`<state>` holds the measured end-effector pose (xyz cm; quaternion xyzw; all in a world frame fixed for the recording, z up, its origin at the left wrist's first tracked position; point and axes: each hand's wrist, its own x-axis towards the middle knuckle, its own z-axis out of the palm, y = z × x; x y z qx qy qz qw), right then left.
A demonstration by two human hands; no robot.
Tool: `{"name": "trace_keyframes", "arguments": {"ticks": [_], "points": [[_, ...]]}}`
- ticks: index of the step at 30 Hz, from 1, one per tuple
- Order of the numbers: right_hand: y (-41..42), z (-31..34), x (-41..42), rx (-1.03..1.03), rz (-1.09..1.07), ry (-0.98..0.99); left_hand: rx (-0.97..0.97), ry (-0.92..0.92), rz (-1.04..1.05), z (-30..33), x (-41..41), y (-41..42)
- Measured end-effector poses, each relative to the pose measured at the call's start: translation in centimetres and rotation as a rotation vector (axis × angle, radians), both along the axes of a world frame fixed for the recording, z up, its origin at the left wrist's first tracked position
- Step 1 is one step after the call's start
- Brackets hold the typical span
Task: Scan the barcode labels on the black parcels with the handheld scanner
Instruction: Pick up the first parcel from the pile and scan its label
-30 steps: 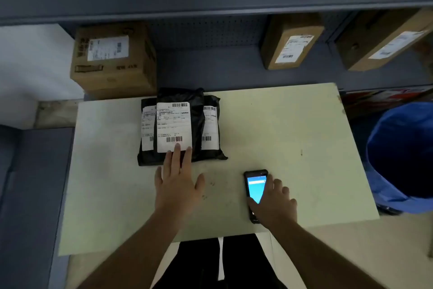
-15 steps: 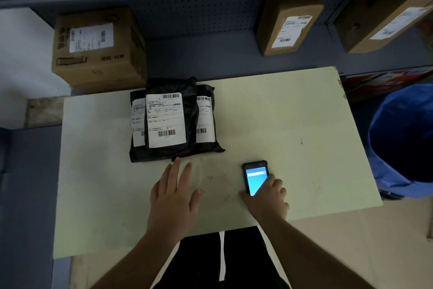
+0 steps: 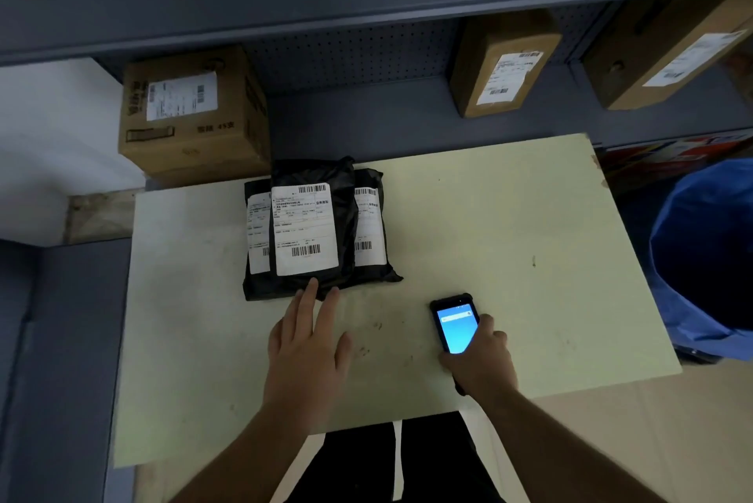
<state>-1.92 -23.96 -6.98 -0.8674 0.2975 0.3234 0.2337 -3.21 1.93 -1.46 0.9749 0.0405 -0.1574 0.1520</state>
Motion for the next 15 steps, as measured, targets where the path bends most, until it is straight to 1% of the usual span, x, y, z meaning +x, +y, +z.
{"name": "trace_keyframes", "arguments": {"ticks": [4, 10, 15], "points": [[-0.3, 1.0, 1.0, 0.031, -0.006, 0.005, -0.032, -0.013, 0.082, 1.2, 2.6, 1.3], [-0.3, 2.7, 2.4, 0.061, -0.013, -0.004, -0.168, -0.053, 0.442, 1.6, 8.3, 4.1], [0.3, 4.1, 3.3, 0.088, 0.019, -0.026, -0.344, 0.062, 0.666, 1.2, 13.0, 5.4]]}}
